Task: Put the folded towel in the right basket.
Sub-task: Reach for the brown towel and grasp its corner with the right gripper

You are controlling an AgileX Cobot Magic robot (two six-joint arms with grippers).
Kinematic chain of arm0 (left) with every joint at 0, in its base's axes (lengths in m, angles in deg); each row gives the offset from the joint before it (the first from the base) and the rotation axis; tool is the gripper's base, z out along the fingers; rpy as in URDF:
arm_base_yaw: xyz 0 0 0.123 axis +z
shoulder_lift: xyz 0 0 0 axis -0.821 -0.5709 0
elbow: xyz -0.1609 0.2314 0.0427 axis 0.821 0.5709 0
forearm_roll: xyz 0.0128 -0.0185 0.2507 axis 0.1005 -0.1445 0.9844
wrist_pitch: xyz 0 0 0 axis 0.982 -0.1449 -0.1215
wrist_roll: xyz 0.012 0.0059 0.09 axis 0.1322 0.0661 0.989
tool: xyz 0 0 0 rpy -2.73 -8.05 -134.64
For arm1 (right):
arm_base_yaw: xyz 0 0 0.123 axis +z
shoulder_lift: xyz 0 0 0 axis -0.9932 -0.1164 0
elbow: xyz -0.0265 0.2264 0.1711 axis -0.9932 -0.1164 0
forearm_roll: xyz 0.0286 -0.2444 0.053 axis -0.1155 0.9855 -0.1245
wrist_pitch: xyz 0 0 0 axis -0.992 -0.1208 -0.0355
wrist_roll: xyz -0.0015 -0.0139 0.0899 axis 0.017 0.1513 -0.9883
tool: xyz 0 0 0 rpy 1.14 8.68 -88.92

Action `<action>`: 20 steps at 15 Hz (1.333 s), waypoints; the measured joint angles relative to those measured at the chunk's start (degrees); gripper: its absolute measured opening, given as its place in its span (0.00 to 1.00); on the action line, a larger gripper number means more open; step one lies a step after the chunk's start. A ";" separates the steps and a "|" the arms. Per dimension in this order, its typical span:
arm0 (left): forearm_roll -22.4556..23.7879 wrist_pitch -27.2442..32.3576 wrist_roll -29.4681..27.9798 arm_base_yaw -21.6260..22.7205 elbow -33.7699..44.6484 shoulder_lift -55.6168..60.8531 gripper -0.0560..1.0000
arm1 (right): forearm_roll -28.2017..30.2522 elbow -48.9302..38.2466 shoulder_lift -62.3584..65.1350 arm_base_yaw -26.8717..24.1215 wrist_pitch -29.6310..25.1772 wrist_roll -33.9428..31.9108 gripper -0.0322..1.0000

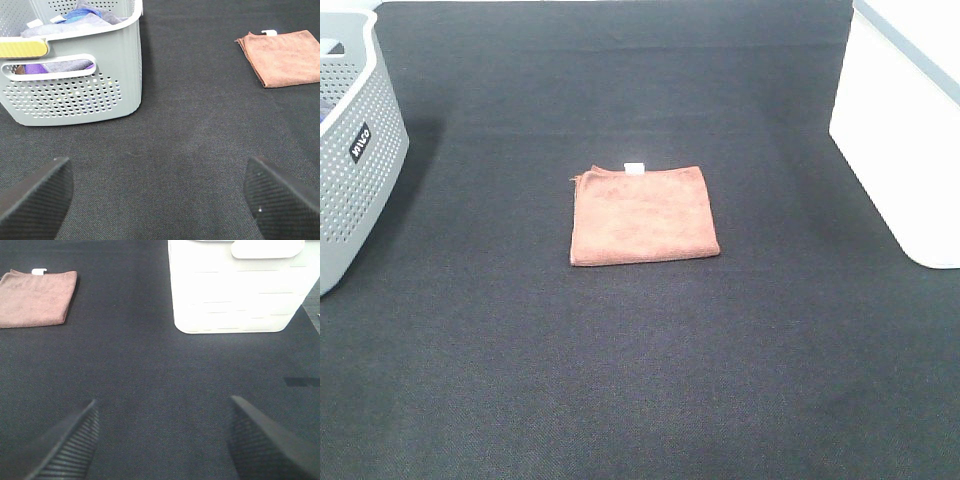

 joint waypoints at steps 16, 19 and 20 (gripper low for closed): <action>0.00 0.00 0.00 0.00 0.00 0.00 0.88 | 0.00 1.03 -4.53 0.00 2.58 0.00 0.68; 0.00 0.00 0.00 0.00 0.00 0.00 0.88 | -1.26 3.78 -17.13 0.00 11.86 0.00 0.68; 0.00 0.00 0.00 0.00 0.00 0.00 0.88 | -2.69 6.25 -25.04 0.00 15.07 0.00 0.68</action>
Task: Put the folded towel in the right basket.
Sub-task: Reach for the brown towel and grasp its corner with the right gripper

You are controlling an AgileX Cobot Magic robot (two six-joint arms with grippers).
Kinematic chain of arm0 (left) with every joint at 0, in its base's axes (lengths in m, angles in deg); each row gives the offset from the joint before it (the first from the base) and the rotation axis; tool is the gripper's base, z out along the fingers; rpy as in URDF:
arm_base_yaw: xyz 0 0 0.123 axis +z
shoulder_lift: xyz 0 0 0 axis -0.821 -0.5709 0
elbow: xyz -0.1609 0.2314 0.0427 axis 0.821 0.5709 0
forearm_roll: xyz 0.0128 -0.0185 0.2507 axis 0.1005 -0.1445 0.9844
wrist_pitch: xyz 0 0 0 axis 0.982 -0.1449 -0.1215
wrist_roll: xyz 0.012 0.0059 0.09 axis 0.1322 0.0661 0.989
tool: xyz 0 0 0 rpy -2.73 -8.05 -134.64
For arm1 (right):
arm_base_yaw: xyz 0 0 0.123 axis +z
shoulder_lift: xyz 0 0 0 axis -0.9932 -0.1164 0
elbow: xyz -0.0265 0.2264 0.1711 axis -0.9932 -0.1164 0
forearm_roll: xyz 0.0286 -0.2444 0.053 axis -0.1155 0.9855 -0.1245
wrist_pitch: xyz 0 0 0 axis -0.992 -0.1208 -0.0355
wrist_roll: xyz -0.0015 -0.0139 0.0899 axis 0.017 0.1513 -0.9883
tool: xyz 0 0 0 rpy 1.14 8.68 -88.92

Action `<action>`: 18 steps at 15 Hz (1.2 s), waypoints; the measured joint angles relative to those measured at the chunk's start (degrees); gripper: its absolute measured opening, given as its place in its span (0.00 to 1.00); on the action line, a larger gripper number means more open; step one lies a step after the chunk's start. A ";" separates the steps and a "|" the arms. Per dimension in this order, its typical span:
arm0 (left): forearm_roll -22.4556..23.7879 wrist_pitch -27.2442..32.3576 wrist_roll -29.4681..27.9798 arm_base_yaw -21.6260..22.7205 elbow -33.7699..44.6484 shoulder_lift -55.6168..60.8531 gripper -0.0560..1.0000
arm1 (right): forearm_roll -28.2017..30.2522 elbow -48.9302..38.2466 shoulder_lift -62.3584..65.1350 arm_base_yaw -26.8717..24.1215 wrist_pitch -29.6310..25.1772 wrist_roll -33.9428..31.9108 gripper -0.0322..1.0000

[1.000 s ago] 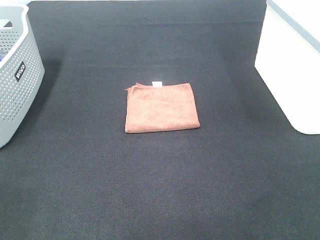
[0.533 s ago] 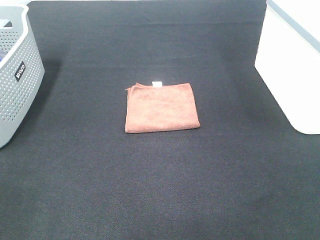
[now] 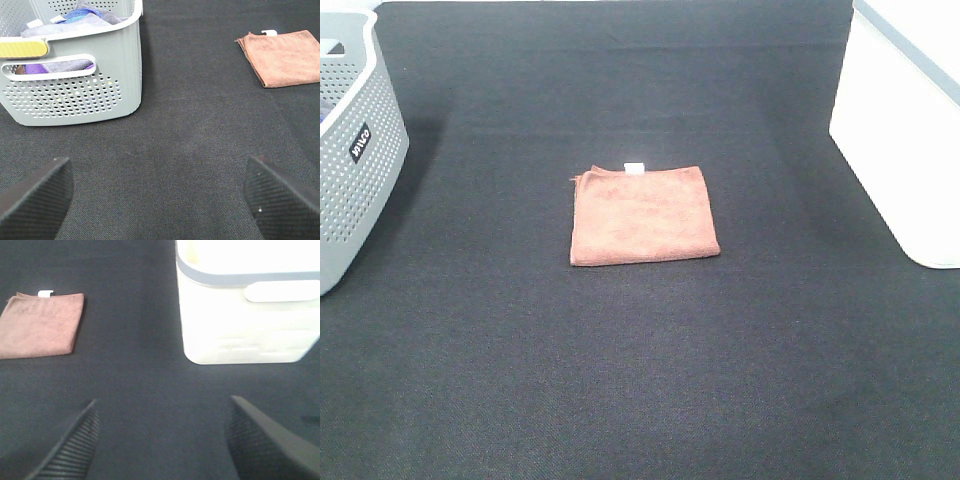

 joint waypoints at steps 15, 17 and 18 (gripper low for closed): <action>0.00 0.00 0.00 0.00 0.00 0.00 0.88 | -22.46 37.47 -64.40 6.99 -3.55 10.94 0.64; 0.00 0.00 0.00 0.00 0.00 0.00 0.88 | -21.20 41.54 -69.61 9.40 -2.92 9.85 0.64; 0.00 0.00 0.00 0.00 0.00 0.00 0.88 | -20.97 43.66 -72.65 9.80 -2.86 9.45 0.64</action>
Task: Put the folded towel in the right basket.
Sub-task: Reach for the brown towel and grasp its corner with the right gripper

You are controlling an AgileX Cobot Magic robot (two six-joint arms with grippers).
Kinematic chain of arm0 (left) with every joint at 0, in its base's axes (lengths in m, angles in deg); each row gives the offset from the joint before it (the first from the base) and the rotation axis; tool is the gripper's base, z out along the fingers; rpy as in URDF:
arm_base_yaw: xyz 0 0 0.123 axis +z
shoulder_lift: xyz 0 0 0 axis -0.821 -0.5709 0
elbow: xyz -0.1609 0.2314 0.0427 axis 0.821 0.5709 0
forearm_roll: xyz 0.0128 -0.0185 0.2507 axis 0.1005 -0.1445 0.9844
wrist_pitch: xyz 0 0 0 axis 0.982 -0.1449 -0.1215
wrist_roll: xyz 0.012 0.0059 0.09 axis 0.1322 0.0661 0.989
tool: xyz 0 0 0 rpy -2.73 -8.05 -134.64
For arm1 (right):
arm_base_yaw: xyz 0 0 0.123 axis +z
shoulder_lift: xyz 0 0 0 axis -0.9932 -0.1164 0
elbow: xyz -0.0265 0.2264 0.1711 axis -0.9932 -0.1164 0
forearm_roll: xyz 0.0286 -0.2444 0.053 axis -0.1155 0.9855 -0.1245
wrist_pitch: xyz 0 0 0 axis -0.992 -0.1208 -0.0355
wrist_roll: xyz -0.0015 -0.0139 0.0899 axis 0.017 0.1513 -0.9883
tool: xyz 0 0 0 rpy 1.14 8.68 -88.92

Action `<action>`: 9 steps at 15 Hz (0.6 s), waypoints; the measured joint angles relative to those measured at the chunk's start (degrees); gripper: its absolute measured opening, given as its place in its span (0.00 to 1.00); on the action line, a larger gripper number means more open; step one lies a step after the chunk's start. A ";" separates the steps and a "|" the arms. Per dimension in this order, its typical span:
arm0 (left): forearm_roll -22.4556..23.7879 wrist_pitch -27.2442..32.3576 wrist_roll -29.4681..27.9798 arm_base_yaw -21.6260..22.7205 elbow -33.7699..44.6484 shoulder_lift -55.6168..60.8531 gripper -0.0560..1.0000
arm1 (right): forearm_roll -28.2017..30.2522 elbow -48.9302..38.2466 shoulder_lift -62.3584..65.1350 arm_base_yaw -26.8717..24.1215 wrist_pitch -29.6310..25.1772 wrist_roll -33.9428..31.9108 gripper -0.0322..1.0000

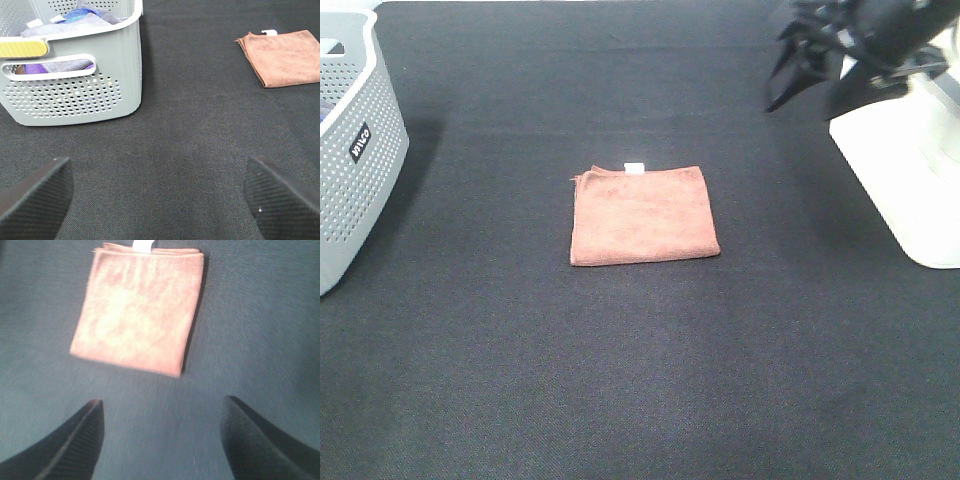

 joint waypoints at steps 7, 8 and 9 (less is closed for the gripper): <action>0.00 0.00 0.00 0.00 0.00 0.00 0.88 | -4.24 10.94 -20.00 0.23 -1.95 0.06 0.64; 0.00 0.00 0.00 0.00 0.00 0.00 0.88 | -5.10 12.20 -22.63 0.23 -1.95 0.80 0.64; 0.00 0.00 0.00 0.00 0.00 0.00 0.88 | -6.02 13.92 -26.01 0.23 -2.01 1.43 0.64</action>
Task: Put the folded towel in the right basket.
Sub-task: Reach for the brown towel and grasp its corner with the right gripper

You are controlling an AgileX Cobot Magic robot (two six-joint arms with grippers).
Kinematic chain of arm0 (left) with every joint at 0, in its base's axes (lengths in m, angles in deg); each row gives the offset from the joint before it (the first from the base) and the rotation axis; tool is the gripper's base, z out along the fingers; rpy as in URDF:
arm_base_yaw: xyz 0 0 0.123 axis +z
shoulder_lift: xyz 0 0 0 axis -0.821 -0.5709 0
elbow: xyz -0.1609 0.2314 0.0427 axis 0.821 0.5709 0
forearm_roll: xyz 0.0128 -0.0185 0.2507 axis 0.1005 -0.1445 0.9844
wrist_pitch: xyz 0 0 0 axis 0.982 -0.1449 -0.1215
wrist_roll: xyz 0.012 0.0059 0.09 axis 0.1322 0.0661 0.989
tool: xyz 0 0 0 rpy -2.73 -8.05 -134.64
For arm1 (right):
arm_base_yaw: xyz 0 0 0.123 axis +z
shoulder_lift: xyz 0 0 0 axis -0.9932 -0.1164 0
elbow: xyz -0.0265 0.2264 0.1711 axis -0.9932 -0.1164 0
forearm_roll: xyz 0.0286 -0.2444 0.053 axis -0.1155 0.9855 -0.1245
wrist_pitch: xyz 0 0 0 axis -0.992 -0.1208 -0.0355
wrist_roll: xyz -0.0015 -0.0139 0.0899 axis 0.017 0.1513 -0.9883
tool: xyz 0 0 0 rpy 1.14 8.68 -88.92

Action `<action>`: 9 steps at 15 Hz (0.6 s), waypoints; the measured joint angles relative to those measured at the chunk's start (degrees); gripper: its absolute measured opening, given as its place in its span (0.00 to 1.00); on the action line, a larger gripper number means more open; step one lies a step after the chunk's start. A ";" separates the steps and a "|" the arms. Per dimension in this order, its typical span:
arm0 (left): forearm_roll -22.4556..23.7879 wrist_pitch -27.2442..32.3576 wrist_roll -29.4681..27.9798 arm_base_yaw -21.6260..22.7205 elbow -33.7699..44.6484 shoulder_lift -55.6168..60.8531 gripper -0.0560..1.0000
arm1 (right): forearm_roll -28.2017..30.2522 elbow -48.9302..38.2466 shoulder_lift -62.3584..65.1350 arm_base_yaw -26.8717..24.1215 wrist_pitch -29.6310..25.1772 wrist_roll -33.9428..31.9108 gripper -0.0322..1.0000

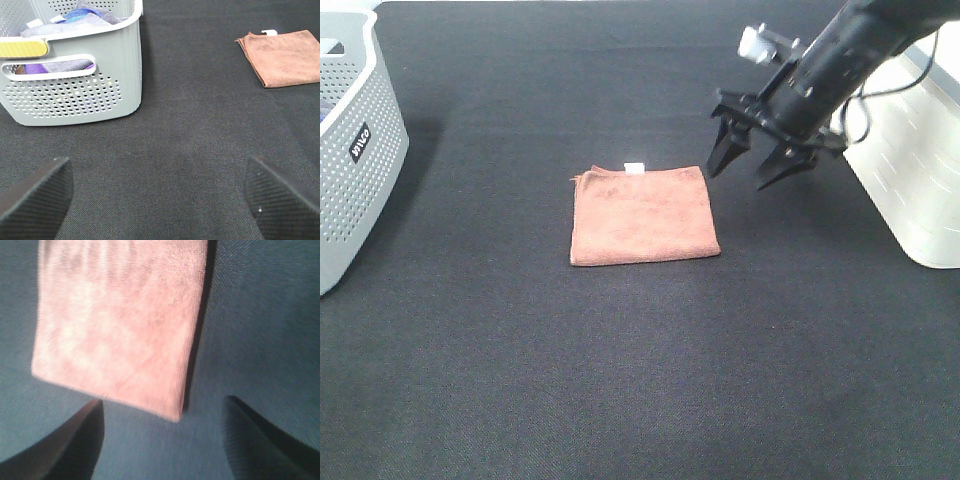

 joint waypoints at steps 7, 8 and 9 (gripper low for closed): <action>0.00 0.00 0.00 0.00 0.00 0.00 0.88 | -3.90 5.56 -9.68 0.00 0.23 3.90 0.64; 0.00 0.00 0.00 0.00 0.00 0.00 0.88 | -4.93 5.56 -10.71 0.00 0.52 4.76 0.64; 0.00 0.00 0.00 0.00 0.00 0.00 0.88 | -5.96 5.61 -12.09 0.00 1.55 5.44 0.64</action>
